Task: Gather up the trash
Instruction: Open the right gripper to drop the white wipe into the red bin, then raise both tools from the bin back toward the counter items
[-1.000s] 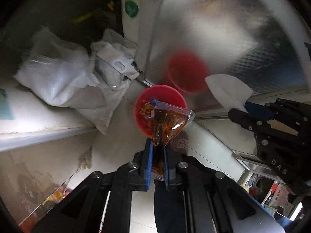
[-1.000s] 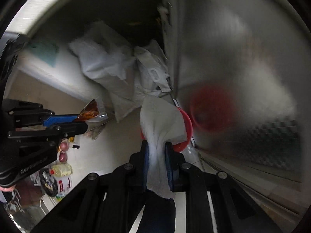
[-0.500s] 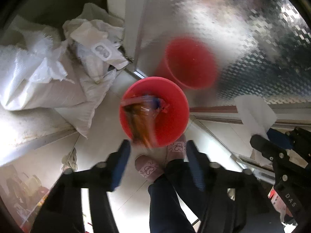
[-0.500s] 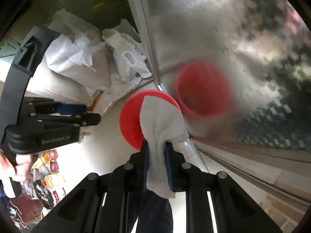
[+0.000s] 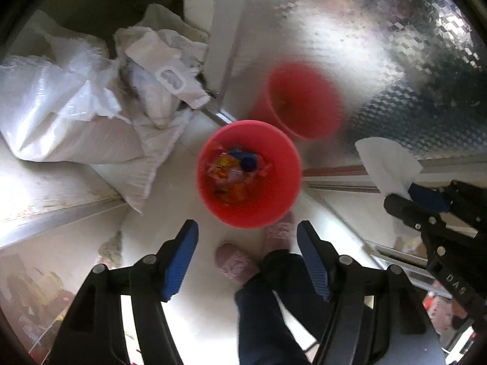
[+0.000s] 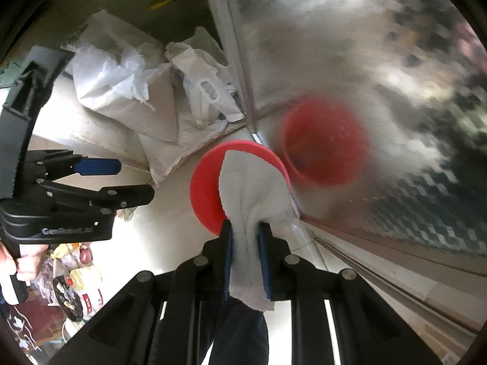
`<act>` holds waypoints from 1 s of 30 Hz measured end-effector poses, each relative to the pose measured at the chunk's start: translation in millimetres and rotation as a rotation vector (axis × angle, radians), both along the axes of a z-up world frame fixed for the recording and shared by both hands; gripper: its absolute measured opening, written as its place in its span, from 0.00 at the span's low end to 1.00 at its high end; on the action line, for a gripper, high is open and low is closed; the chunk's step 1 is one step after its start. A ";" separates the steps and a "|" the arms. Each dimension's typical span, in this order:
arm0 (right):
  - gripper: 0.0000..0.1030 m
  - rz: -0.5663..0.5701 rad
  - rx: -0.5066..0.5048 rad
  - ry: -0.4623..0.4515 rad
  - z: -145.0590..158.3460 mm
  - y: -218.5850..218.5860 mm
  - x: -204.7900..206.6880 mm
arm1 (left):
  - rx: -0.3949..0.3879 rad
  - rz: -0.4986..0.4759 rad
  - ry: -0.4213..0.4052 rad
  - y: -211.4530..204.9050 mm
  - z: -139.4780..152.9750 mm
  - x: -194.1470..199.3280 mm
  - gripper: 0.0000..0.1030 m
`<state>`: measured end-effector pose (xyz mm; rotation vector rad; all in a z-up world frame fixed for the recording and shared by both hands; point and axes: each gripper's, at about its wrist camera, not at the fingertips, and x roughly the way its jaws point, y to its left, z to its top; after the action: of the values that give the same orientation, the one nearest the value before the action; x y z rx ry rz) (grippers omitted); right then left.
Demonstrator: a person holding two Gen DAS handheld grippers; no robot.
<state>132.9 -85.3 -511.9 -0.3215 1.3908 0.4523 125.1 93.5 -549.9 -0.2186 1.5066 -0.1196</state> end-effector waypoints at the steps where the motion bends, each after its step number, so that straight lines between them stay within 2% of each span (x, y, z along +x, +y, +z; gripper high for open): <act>1: 0.15 0.013 0.000 0.003 -1.3 1.7 -0.3 | 0.019 -0.003 -0.006 1.4 0.4 -1.7 0.77; 5: 0.15 0.056 0.006 0.014 -9.3 11.6 -0.2 | 0.052 0.007 -0.006 9.9 -1.6 -6.8 0.87; 7: 0.15 0.078 0.009 0.018 -13.9 16.3 0.0 | 0.069 0.015 -0.005 14.5 -4.1 -8.4 0.99; 16: 0.17 0.148 -0.016 -0.009 -30.0 31.9 6.4 | 0.065 0.042 0.007 31.9 -11.3 -16.2 1.00; 17: 0.23 0.156 -0.022 -0.016 -31.4 33.0 6.9 | 0.068 0.043 0.010 33.3 -12.3 -16.6 1.00; 19: 0.45 0.167 -0.034 -0.024 -33.3 33.9 8.5 | 0.069 0.049 0.012 35.6 -13.1 -18.0 1.00; 20: 0.66 0.167 -0.047 -0.031 -34.8 33.8 9.1 | 0.072 0.052 0.012 35.9 -13.6 -18.6 1.00; 21: 0.77 0.162 -0.060 -0.042 -35.7 34.2 10.4 | 0.073 0.056 0.012 36.8 -13.8 -18.9 1.00; 23: 0.78 0.154 -0.066 -0.047 -35.8 33.3 10.6 | 0.076 0.064 0.011 37.5 -13.5 -20.8 1.00; 26: 0.85 0.148 -0.066 -0.030 -35.9 31.5 10.0 | 0.077 0.071 0.014 37.4 -11.6 -25.0 1.00; 30: 0.92 0.160 -0.065 -0.029 -22.8 32.1 2.9 | 0.067 0.079 0.011 38.5 5.0 -36.5 1.00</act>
<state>135.8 -53.2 -534.7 -0.4928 1.3584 0.5321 88.6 132.0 -544.9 -0.2250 1.5078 -0.0046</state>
